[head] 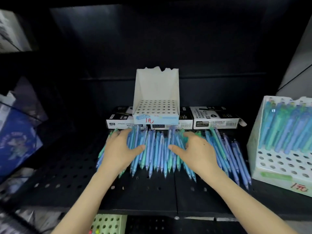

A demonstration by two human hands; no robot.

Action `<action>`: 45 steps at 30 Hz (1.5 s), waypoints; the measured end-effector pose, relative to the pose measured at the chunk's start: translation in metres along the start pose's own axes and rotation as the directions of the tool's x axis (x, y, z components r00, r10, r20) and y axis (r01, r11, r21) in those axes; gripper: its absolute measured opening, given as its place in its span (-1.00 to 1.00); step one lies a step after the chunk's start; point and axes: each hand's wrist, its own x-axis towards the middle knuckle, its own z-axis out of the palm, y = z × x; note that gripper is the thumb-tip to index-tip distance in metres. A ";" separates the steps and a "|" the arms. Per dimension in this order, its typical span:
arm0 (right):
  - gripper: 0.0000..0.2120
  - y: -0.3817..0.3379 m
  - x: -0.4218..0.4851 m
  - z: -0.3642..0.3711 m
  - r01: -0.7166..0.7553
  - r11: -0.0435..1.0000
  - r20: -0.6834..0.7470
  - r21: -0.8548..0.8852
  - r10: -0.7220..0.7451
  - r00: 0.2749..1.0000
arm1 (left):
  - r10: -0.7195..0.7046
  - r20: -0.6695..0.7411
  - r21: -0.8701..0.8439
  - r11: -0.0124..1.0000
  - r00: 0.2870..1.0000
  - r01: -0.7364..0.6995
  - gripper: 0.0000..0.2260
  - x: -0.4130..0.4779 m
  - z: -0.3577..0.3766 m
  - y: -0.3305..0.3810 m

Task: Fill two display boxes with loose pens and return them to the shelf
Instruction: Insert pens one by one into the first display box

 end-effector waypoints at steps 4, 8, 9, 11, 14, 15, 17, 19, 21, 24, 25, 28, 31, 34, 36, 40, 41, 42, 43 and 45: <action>-0.39 0.000 -0.003 -0.001 -0.033 0.987 0.031 0.158 0.028 0.999 | -0.049 -0.037 -0.086 0.995 0.998 0.045 -0.30 0.001 0.003 0.000; -0.48 -0.002 -0.003 -0.001 -0.046 0.974 0.050 0.221 0.035 0.998 | -0.095 -0.014 -0.120 0.988 0.995 0.092 -0.37 0.002 0.004 0.000; -0.51 -0.002 -0.003 -0.003 -0.062 0.968 0.066 0.242 0.047 0.997 | -0.094 -0.009 -0.112 0.989 0.996 0.092 -0.41 0.003 0.004 -0.001; -0.58 -0.001 -0.001 -0.004 -0.087 0.953 0.081 0.291 0.067 0.995 | -0.085 -0.001 -0.102 0.991 0.996 0.085 -0.49 0.004 0.003 -0.001; -0.67 -0.001 -0.002 -0.005 -0.095 0.943 0.061 0.320 0.080 0.995 | -0.093 0.039 -0.075 0.993 0.995 0.096 -0.64 0.007 0.000 -0.003; -0.62 0.000 -0.002 -0.005 -0.092 0.947 0.050 0.308 0.080 0.996 | -0.099 0.053 -0.050 0.994 0.994 0.102 -0.66 0.008 -0.001 -0.004; -0.57 0.002 0.000 -0.003 -0.082 0.960 0.032 0.269 0.076 0.997 | -0.112 0.072 0.015 0.994 0.991 0.112 -0.65 0.011 -0.003 -0.004; -0.59 0.004 0.001 -0.003 -0.077 0.970 0.020 0.230 0.074 0.997 | -0.122 0.093 0.068 0.991 0.988 0.116 -0.63 0.013 -0.005 -0.004; -0.62 0.005 0.001 -0.003 -0.076 0.975 0.010 0.209 0.076 0.997 | -0.132 0.114 0.064 0.990 0.985 0.126 -0.66 0.013 -0.008 -0.006; -0.64 0.008 0.003 -0.004 -0.083 0.966 0.006 0.243 0.085 0.996 | -0.144 0.112 0.026 0.989 0.983 0.142 -0.70 0.011 -0.016 -0.013; -0.64 0.008 0.003 -0.005 -0.088 0.961 -0.001 0.261 0.092 0.996 | -0.142 0.104 0.019 0.990 0.984 0.141 -0.72 0.009 -0.019 -0.015; -0.64 0.011 0.005 -0.008 -0.093 0.953 -0.048 0.289 0.111 0.993 | -0.132 0.080 -0.032 0.990 0.988 0.135 -0.77 0.005 -0.029 -0.018; -0.62 0.014 0.008 -0.010 -0.090 0.933 -0.083 0.348 0.126 0.989 | -0.093 0.075 -0.168 0.980 0.993 0.104 -0.87 0.000 -0.039 -0.013; -0.68 0.014 0.006 -0.020 -0.074 0.897 -0.111 0.435 0.135 0.985 | -0.042 0.080 -0.444 0.893 0.996 0.074 -0.81 -0.003 -0.040 -0.003; -0.74 0.013 -0.001 -0.034 -0.033 0.858 -0.169 0.512 0.138 0.976 | -0.023 0.107 -0.612 0.787 0.994 0.084 -0.76 -0.005 -0.038 0.009; -0.83 0.016 -0.027 -0.079 0.107 0.743 -0.306 0.661 0.136 0.942 | 0.085 0.193 -0.811 0.575 0.977 0.110 -0.77 -0.008 -0.030 0.044; -0.84 0.019 -0.034 -0.091 0.148 0.709 -0.352 0.689 0.150 0.924 | 0.122 0.206 -0.847 0.520 0.971 0.114 -0.77 -0.009 -0.027 0.055; -0.85 0.024 -0.040 -0.104 0.189 0.686 -0.410 0.703 0.174 0.895 | 0.163 0.212 -0.875 0.470 0.964 0.114 -0.77 -0.010 -0.023 0.065; -0.85 0.033 -0.045 -0.115 0.225 0.682 -0.477 0.696 0.205 0.855 | 0.204 0.211 -0.895 0.433 0.956 0.106 -0.77 -0.010 -0.018 0.077; -0.84 0.055 -0.052 -0.137 0.241 0.725 -0.599 0.645 0.283 0.749 | 0.250 0.190 -0.915 0.396 0.949 0.078 -0.78 -0.011 -0.006 0.098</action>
